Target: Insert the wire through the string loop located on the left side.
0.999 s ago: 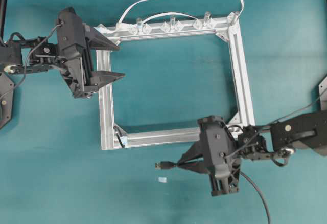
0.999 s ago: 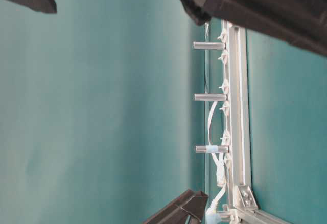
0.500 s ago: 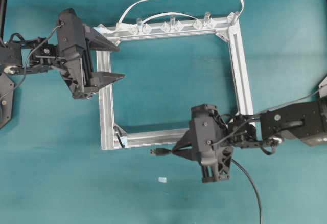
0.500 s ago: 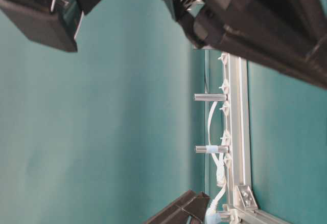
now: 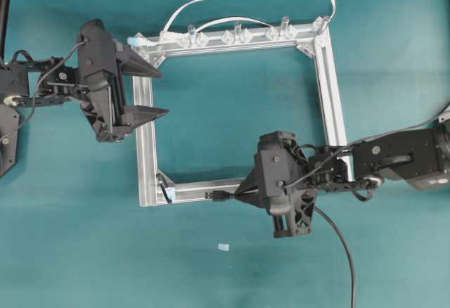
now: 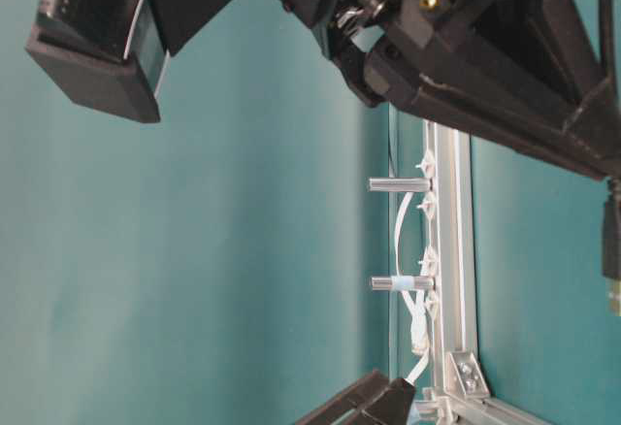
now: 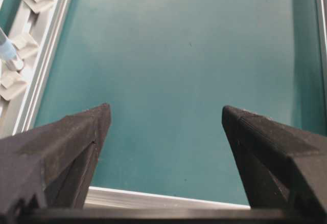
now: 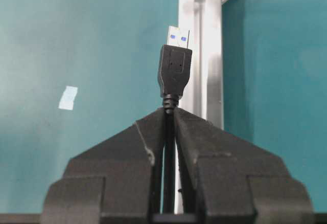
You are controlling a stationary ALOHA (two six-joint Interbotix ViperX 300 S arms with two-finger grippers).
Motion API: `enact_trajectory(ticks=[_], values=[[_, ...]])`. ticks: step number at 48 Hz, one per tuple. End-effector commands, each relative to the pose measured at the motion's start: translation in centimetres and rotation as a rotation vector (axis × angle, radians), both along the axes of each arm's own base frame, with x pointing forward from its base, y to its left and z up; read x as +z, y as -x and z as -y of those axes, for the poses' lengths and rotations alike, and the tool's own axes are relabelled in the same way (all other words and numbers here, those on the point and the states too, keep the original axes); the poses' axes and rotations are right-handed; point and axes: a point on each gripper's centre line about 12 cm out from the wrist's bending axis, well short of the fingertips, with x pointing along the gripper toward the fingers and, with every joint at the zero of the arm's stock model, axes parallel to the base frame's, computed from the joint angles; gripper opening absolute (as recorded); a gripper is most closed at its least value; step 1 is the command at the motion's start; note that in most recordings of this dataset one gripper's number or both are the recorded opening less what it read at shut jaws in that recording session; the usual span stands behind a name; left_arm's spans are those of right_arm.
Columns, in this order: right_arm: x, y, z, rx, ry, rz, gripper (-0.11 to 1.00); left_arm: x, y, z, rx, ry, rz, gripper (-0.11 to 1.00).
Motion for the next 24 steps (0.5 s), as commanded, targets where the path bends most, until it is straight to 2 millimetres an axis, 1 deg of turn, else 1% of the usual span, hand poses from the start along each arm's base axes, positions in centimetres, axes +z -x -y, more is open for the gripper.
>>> enact_trajectory(ticks=[1, 12, 24], values=[[1.3, -0.7, 0.4, -0.009, -0.001, 0.040, 0.10, 0.6, -0.2, 0.2, -0.007, -0.005, 0.024, 0.89], [1.5, -1.1, 1.5, -0.018, 0.020, 0.048, 0.10, 0.6, -0.2, 0.3, -0.013, -0.005, 0.024, 0.89], [1.3, -1.0, 1.5, -0.014, 0.020, 0.035, 0.10, 0.6, -0.2, 0.4, -0.018, -0.007, 0.024, 0.89]])
